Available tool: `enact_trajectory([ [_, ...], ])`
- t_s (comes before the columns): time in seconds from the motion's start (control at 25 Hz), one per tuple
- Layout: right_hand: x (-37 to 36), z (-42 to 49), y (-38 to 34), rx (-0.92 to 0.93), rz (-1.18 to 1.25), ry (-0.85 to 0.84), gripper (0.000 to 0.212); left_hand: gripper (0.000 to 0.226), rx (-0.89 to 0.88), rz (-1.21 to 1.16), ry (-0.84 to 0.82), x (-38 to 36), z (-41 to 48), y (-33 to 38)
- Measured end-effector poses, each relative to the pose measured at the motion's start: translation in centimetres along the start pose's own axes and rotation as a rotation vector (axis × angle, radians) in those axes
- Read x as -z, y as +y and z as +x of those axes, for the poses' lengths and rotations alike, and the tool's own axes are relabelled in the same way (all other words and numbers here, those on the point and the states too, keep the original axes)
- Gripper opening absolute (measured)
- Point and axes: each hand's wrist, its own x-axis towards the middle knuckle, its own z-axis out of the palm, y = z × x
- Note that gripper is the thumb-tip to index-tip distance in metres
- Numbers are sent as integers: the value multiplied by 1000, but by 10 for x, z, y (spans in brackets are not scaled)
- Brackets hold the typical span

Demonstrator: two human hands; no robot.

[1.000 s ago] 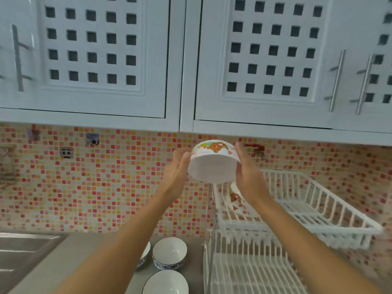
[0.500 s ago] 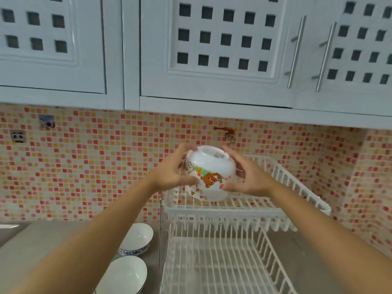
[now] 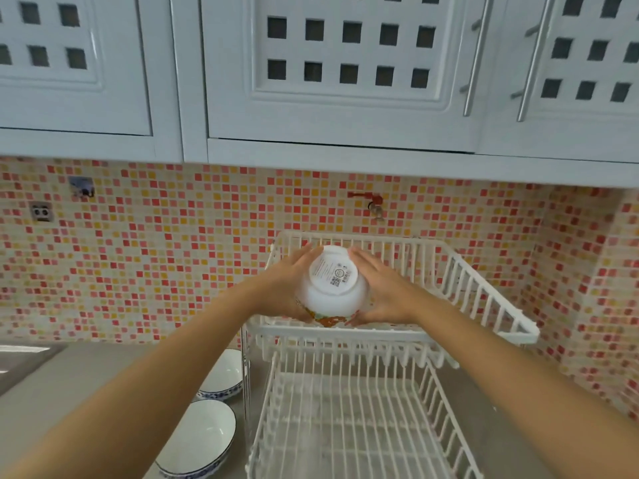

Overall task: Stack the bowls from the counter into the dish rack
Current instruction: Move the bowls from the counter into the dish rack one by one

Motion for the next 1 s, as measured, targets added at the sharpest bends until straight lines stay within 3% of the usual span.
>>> enact_trajectory([
  [0.6,11,-8,-5,-8,-92,-41,127,118,24,-28,-78,10,-13,8],
  [0.72,17,-9,-10,-43,-80,-14,113,92,39,-57,-26,26,-23,12],
  [0.88,19,6,-36,-78,-3,209,80,72,73,-92,99,41,-36,8],
  [1.0,12,20,-74,-82,24,309,71,59,115,-129,222,46,-53,-5],
])
